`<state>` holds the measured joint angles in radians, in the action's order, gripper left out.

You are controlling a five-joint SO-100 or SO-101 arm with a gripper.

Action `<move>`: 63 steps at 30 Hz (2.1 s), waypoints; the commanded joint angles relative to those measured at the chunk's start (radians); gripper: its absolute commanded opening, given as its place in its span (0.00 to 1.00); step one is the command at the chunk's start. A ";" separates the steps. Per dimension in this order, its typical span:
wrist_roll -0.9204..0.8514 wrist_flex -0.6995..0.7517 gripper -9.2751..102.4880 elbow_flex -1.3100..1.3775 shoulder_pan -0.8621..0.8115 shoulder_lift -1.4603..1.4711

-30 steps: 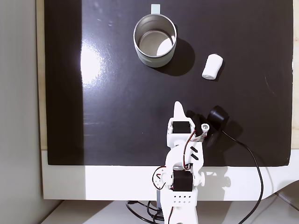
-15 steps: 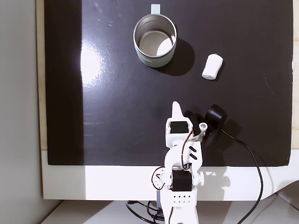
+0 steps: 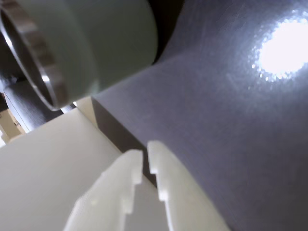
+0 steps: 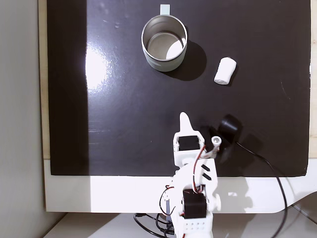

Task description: Grasp a gauze and put it in the cup.

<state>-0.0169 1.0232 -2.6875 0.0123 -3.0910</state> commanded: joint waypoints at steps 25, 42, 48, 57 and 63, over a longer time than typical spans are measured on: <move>-0.788 0.216 0.14 0.795 -0.419 0.824; -1.213 0.430 0.37 1.304 -0.400 1.454; -1.247 0.440 0.39 1.379 -0.399 1.560; -1.278 0.572 0.39 1.658 -0.388 1.845; -1.279 0.600 0.39 1.821 -0.390 2.006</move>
<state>-1.2931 1.6030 -0.9879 -0.3789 -1.1137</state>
